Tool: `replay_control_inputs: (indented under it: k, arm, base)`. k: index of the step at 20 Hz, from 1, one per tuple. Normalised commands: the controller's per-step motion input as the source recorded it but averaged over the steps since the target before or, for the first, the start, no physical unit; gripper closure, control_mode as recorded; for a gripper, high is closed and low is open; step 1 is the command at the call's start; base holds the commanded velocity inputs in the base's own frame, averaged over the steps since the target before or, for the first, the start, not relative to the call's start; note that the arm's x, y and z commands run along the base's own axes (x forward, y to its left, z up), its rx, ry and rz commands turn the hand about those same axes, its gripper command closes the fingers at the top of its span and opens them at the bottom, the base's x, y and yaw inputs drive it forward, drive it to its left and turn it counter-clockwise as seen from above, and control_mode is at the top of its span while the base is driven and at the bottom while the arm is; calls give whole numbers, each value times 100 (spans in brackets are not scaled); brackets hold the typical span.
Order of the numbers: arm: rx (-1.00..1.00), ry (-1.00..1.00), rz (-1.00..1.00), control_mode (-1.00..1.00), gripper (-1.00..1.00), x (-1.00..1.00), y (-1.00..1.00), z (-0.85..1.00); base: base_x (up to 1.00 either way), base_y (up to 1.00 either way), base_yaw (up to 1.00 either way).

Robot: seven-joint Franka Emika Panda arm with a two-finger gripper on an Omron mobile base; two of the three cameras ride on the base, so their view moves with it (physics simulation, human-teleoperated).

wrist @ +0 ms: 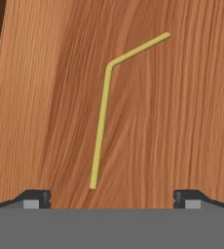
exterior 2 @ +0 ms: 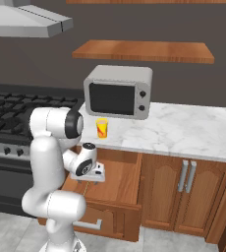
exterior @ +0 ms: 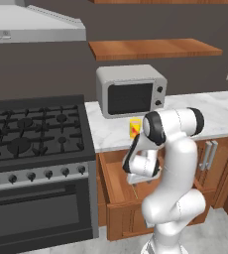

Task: Pick up the straw from the right drawer and put it inside the smoothie cup.

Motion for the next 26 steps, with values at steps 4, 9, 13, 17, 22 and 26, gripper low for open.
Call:
replay_control_inputs:
  k: [4, 9, 13, 17, 22, 26]
  arm:
    - [0, 0, 0, -100, -100, 21, 0, -24]
    - [0, 0, 0, -100, -100, 24, 0, -27]
    - [0, 0, 0, -100, -100, 24, 0, -29]
    - [0, 0, 0, -100, -100, 21, 1, -30]
    - [-1, 0, 0, -100, -100, 13, 10, -30]
    - [-1, 0, 0, -100, -100, 10, 16, -27]
  base:
    - [0, 0, 0]
    - [0, 0, 0]
    - [0, 0, 0]
    - [0, 0, 0]
    - [0, 0, 0]
    - [0, 0, 0]
